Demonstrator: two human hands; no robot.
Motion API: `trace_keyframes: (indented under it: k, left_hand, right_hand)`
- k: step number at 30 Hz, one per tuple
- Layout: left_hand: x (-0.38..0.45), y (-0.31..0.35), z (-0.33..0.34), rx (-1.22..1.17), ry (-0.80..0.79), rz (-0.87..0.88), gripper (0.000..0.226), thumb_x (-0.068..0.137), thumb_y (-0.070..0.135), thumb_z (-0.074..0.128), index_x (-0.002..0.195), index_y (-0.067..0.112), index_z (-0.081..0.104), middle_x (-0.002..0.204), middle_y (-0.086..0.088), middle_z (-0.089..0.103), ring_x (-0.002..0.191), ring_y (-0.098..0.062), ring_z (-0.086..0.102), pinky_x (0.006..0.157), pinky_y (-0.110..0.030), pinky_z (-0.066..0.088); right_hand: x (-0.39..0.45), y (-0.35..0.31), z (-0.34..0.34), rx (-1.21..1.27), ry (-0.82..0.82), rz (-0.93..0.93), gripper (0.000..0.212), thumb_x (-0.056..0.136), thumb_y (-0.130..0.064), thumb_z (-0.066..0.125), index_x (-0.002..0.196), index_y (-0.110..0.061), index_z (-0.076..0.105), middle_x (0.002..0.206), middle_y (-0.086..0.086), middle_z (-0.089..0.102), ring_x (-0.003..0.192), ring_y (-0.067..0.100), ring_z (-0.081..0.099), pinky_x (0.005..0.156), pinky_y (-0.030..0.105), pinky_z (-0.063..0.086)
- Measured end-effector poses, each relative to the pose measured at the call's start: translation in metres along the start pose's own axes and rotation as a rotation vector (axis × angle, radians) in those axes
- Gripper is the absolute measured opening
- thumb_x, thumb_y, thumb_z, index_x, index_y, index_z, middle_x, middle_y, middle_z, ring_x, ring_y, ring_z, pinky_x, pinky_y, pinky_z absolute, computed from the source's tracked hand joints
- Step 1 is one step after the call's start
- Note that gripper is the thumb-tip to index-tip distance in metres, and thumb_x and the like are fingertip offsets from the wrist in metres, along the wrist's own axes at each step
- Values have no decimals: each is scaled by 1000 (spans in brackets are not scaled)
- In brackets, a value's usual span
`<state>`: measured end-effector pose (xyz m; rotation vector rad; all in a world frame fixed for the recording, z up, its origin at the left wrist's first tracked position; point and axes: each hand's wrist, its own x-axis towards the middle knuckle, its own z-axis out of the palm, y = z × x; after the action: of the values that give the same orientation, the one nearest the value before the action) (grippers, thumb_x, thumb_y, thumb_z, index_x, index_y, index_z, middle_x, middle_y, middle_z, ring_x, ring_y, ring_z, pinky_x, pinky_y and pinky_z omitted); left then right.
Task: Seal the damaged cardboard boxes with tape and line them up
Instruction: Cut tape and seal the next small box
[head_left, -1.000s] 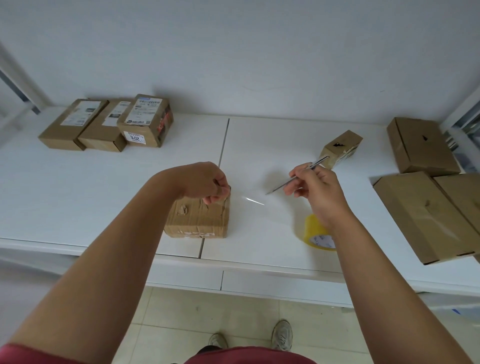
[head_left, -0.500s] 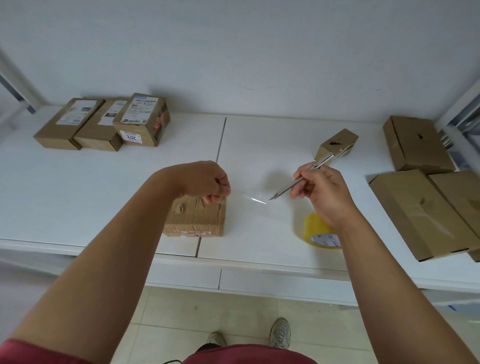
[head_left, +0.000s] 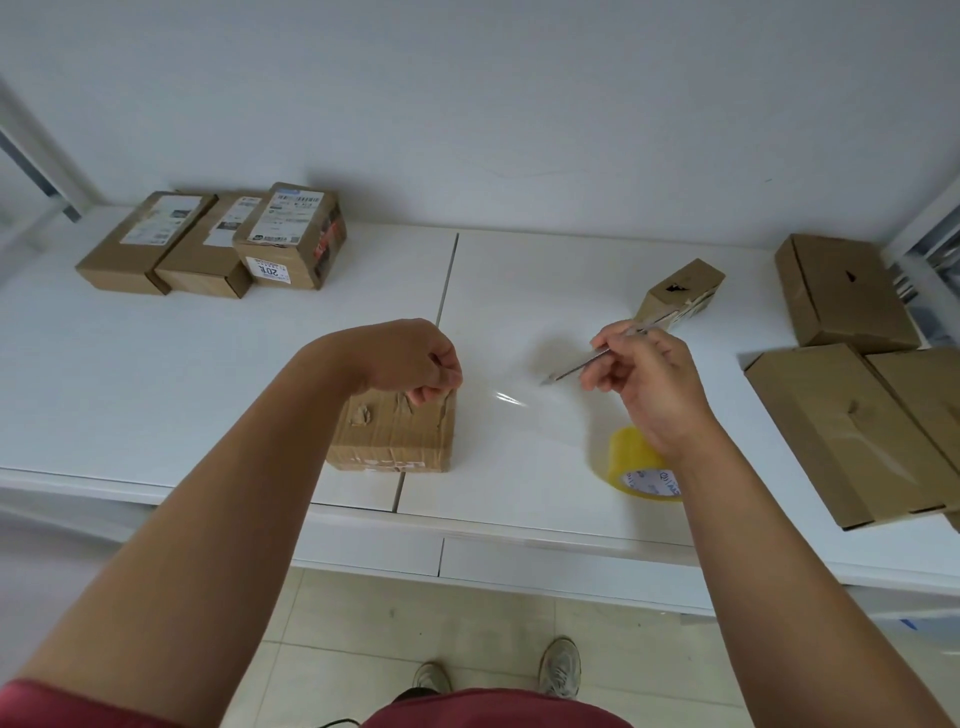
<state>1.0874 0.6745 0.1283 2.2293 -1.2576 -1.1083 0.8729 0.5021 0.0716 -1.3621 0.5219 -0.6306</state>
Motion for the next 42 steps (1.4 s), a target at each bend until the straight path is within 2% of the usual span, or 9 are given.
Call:
trace_keyframes:
  k: [4,7,10,14,23,28,33,39,42]
  left_hand:
    - [-1,1,1,-21,2,-2,14,96,12,61,84,14,68,61,7,67,56,-2,62,57,-14,48]
    - [-2,2,3,-50,17,-4,12,96,11,61,87,13,68,62,7,66,54,-1,60,55,-14,48]
    - [-3,3,4,-60,36,-6,12,96,10,59,88,11,67,61,8,65,54,-1,60,56,-14,48]
    - [-7,-1,2,-61,52,-21,13,96,8,58,87,12,67,60,9,64,54,0,59,58,-15,48]
    - [-16,-8,3,-57,79,-20,11,97,16,59,88,12,66,68,5,66,57,-2,59,57,-14,45]
    - [-18,-12,0,-35,145,-22,12,96,11,56,87,15,64,68,5,66,58,-3,61,56,-16,45]
    - [-24,-22,-16,-50,233,-33,14,95,8,56,88,16,64,70,2,66,60,-6,60,59,-19,46]
    - [-23,-19,-18,-121,325,17,12,97,11,57,90,16,64,77,1,65,62,-5,59,62,-20,47]
    - [-21,-19,-19,-154,353,31,12,97,11,56,91,17,64,77,2,65,63,-5,59,63,-21,47]
  right_hand:
    - [2,1,2,-89,51,-29,20,97,-18,46,101,-23,65,79,12,75,76,28,72,64,27,50]
    - [-2,9,9,-382,-134,-9,21,103,-9,44,95,-21,58,94,0,77,91,19,73,82,35,50]
    - [-6,11,13,-566,-293,10,11,95,-12,60,92,-23,57,97,5,73,96,23,69,98,45,46]
    - [-8,8,22,-609,-377,26,18,90,-12,66,87,-22,50,90,12,67,77,20,69,86,47,51]
    - [-4,12,30,-544,-354,26,23,92,-9,65,89,-22,46,89,10,63,64,16,57,70,23,47]
    - [-2,14,24,-567,-224,-23,24,91,-4,62,86,-22,46,76,-6,57,64,12,49,67,29,45]
    - [-1,7,9,-465,-150,-24,22,92,-6,63,87,-21,47,82,6,64,66,17,56,73,36,49]
    - [1,17,16,-821,-243,-67,27,93,-12,59,89,-33,43,89,-7,63,73,18,60,72,39,51]
    - [4,23,23,-1047,-354,-51,29,93,-10,56,98,-29,35,113,-11,64,86,21,61,79,41,52]
